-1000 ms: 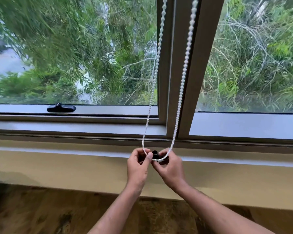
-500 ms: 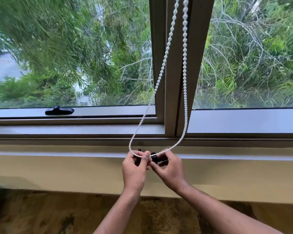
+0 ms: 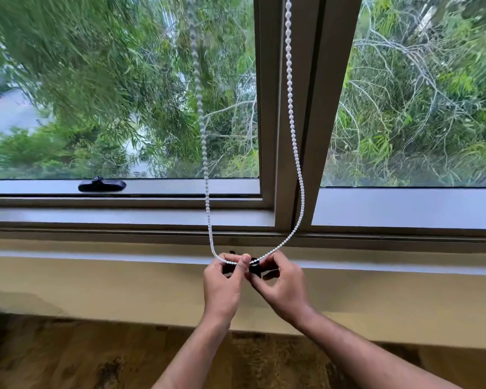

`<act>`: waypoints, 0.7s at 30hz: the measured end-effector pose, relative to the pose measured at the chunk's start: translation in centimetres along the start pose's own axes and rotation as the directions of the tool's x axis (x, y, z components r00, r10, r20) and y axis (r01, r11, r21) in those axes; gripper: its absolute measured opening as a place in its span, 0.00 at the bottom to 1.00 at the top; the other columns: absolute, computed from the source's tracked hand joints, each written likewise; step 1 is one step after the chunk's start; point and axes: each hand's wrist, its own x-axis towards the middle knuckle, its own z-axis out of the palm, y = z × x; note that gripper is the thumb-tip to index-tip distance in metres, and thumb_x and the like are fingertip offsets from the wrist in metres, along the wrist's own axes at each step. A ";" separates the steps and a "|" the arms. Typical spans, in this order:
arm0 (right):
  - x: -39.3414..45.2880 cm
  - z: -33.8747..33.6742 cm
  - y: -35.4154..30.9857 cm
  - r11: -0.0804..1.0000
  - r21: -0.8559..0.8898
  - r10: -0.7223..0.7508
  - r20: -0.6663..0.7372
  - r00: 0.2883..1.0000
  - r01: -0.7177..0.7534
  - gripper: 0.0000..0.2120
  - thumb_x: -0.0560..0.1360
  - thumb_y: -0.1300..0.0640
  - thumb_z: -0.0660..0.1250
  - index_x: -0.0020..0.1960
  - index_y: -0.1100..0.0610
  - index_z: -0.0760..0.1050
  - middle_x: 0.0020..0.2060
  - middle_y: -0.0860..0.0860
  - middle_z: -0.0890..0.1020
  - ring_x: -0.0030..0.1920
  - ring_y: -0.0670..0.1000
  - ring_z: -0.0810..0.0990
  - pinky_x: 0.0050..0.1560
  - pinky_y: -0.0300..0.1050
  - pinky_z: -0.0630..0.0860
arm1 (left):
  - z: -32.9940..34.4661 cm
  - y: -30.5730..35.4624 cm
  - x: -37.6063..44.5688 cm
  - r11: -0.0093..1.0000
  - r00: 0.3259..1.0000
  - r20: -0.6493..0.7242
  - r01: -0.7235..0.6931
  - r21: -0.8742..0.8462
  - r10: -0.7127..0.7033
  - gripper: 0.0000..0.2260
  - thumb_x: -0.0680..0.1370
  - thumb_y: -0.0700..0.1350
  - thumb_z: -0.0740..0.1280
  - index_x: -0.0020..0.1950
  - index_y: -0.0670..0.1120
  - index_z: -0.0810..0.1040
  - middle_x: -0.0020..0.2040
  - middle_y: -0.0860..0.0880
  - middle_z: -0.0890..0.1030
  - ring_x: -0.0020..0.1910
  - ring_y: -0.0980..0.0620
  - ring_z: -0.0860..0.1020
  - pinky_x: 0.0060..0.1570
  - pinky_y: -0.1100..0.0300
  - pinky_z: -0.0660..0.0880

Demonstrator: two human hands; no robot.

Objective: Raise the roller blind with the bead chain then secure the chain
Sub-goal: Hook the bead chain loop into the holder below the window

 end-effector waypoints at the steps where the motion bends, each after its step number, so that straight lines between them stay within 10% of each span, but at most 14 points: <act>1: 0.0 0.0 -0.1 1.000 0.002 0.002 0.004 1.000 -0.002 0.15 0.70 0.40 0.78 0.45 0.47 0.76 0.38 0.40 0.86 0.41 0.44 0.86 0.40 0.49 0.83 | 0.0 0.0 0.0 1.000 1.000 0.022 0.012 -0.017 -0.012 0.06 0.76 0.47 0.74 0.45 0.45 0.83 0.41 0.49 0.86 0.43 0.53 0.82 0.49 0.57 0.76; 11: 0.2 0.2 -1.0 0.997 0.068 -0.023 0.058 0.998 0.019 0.12 0.70 0.48 0.79 0.49 0.49 0.81 0.43 0.39 0.87 0.44 0.44 0.87 0.45 0.48 0.85 | 0.4 0.9 -0.8 0.910 0.917 0.336 0.313 -0.274 -0.214 0.14 0.85 0.47 0.57 0.66 0.40 0.73 0.58 0.40 0.85 0.59 0.44 0.84 0.52 0.50 0.81; 21: 0.2 1.1 -0.9 0.996 0.032 -0.090 0.077 0.993 0.088 0.11 0.68 0.54 0.79 0.48 0.50 0.82 0.44 0.42 0.86 0.46 0.45 0.86 0.46 0.49 0.82 | 0.2 0.3 -0.4 0.824 0.888 0.365 0.418 -0.382 -0.281 0.15 0.84 0.43 0.54 0.61 0.43 0.78 0.55 0.41 0.84 0.53 0.43 0.84 0.51 0.50 0.79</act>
